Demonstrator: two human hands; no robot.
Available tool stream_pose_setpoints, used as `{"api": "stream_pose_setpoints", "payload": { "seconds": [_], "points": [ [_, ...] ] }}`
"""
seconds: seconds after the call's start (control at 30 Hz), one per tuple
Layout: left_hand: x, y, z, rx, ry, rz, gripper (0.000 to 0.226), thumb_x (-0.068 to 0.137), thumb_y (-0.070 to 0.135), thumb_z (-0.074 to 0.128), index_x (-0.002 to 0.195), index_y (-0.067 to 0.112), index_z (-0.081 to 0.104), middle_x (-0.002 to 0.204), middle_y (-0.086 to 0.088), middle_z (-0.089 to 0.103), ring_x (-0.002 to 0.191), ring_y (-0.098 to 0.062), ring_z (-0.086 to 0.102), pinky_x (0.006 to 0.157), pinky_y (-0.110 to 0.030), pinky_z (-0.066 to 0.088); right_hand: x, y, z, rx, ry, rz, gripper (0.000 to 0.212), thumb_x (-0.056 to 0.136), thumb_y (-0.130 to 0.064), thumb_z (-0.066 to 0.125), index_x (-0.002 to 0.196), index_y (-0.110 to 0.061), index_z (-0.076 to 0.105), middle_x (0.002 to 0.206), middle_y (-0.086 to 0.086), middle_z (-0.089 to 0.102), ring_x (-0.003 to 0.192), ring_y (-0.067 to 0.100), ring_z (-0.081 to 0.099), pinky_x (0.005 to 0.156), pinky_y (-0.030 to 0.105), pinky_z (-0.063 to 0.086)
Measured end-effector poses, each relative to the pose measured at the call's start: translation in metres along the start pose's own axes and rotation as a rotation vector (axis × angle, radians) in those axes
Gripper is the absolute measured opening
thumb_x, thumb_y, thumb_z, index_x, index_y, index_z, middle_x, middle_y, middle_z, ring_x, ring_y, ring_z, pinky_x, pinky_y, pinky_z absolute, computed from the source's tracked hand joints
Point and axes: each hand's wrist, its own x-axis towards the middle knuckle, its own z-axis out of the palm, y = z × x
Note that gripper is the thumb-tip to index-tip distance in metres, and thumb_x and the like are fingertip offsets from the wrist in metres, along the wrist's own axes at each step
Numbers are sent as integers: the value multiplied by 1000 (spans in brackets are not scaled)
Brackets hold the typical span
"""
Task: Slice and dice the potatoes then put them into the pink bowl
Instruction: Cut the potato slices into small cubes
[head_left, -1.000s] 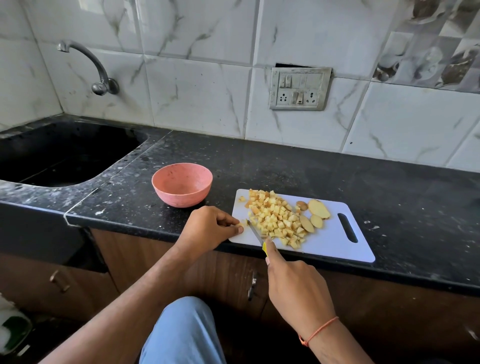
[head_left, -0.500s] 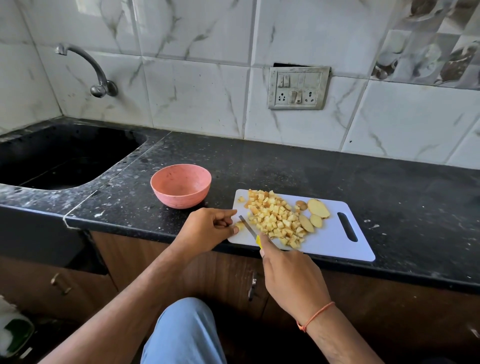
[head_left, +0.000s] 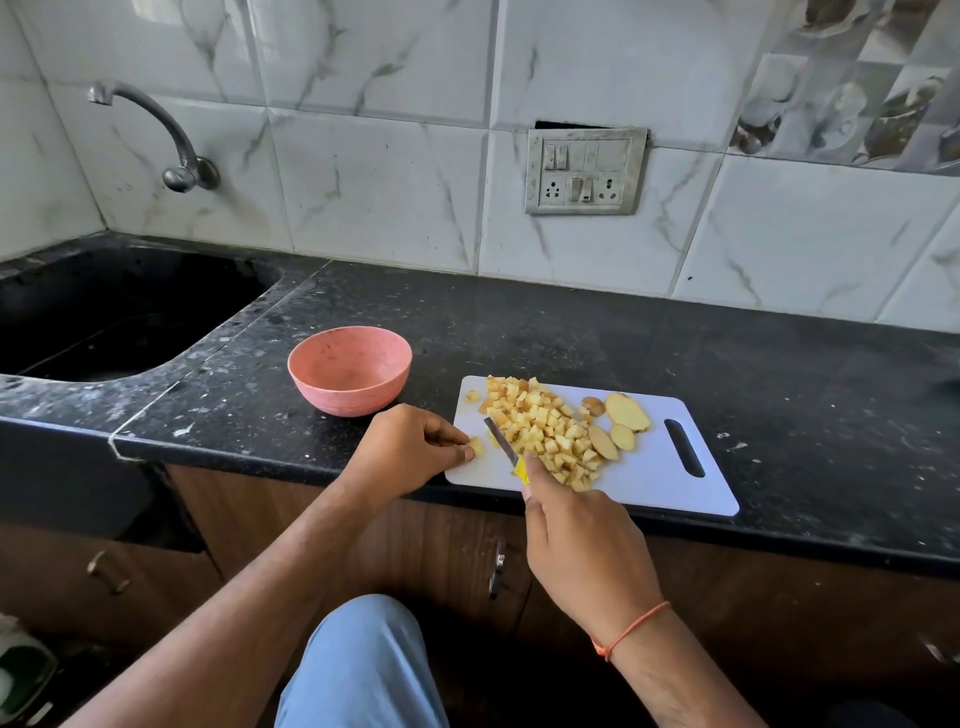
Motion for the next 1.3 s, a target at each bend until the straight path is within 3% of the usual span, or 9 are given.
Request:
{"api": "stream_pose_setpoints", "payload": {
  "seconds": [0.17,0.33,0.4,0.53,0.77,0.9,1.03,1.17,1.3],
  "points": [
    [-1,0,1,-15,5,-13,17,80,41,93,94,33,86,85,23,78,81,6,71,70,-16,57,0,-5,9,-66,10,-32,51,111,-38,30,161,-31,31,81,-8,63,72,10,61,57,27,46],
    [-1,1,1,-15,5,-17,15,81,40,92,93,34,86,85,23,78,79,4,72,73,-25,62,-2,-10,14,-100,15,-40,51,110,-33,36,161,-27,34,67,-9,52,60,11,53,46,23,25],
    [-1,1,1,-17,3,-22,13,81,40,92,91,35,86,84,23,78,79,1,73,73,-28,63,-2,-11,18,-131,3,-39,51,109,-30,39,160,-25,36,62,-8,47,56,12,52,45,25,24],
    [0,2,0,-20,-13,-24,12,82,39,92,91,35,86,85,24,78,80,2,73,72,-27,63,-2,-10,23,-141,-26,-50,55,109,-27,39,163,-24,28,67,-7,56,58,12,54,45,26,24],
    [2,4,0,-16,-19,-31,10,81,38,92,89,35,86,87,25,78,82,6,71,74,-21,60,10,-15,27,-139,-73,-49,56,108,-25,43,162,-23,29,79,-2,67,67,16,59,56,32,39],
    [2,5,0,-11,-17,-48,8,82,37,92,88,35,86,86,26,77,80,8,70,71,-18,58,20,-12,25,-92,-126,-40,58,107,-23,45,162,-25,27,95,2,72,80,20,67,66,36,56],
    [2,8,2,0,0,-64,8,82,38,91,87,34,86,85,24,78,79,5,71,67,-16,55,14,-6,23,-70,-162,-54,59,106,-23,43,162,-28,27,106,-1,74,88,20,69,75,40,61],
    [1,9,3,5,12,-69,9,81,39,92,87,35,86,85,24,78,81,3,72,66,-15,53,-11,6,8,-110,-161,-87,59,109,-26,41,163,-30,19,76,-4,64,64,13,59,60,34,55],
    [2,12,2,11,4,-76,10,81,38,92,89,34,87,88,22,78,85,2,71,71,-15,52,-20,28,-8,-195,-129,-109,52,112,-33,34,162,-35,21,63,-7,51,53,10,47,50,29,43]
  ]
}}
